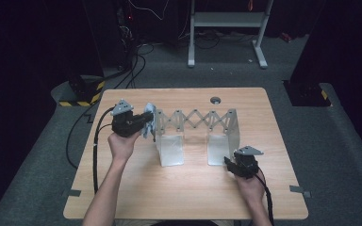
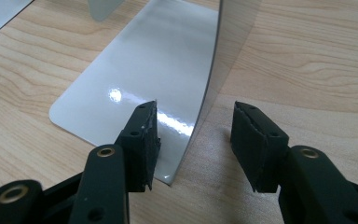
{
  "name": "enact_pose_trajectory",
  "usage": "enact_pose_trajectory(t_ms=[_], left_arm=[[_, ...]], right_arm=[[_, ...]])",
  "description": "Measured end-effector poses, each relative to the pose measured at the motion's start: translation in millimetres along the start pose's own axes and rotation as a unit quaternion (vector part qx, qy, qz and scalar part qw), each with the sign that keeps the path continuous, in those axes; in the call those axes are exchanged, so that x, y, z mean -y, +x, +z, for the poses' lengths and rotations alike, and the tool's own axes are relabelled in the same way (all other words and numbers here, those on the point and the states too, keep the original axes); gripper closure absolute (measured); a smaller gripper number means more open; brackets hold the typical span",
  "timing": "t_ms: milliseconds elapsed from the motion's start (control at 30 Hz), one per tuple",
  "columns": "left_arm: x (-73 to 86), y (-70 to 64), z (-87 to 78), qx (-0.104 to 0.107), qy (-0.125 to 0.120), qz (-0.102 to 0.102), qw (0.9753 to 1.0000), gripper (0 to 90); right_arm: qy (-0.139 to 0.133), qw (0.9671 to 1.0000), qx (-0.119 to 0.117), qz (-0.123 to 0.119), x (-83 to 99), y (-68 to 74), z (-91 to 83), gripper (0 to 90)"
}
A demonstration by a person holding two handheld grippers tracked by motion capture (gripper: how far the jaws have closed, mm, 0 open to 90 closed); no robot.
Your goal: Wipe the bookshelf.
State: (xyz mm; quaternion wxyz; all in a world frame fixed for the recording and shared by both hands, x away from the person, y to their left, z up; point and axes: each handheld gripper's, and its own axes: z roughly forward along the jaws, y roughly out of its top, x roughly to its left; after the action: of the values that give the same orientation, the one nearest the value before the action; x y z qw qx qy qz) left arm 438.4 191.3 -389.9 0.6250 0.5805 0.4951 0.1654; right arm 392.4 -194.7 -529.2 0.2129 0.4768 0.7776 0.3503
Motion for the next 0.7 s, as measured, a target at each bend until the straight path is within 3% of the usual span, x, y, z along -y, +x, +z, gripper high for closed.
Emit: enact_pose_trajectory(t_ms=[233,700], left_arm=[[6.4,7.5,9.0,-0.011,0.013,-0.007,0.9998,84.3],[44.8,29.8,23.5,-0.039,0.069,-0.023,0.9966,84.1]], right_arm=[[0.0,1.0,0.0,0.0,0.0,0.0,0.0,51.6],[0.001,1.0,0.001,-0.001,0.1,0.7,0.0,51.5]])
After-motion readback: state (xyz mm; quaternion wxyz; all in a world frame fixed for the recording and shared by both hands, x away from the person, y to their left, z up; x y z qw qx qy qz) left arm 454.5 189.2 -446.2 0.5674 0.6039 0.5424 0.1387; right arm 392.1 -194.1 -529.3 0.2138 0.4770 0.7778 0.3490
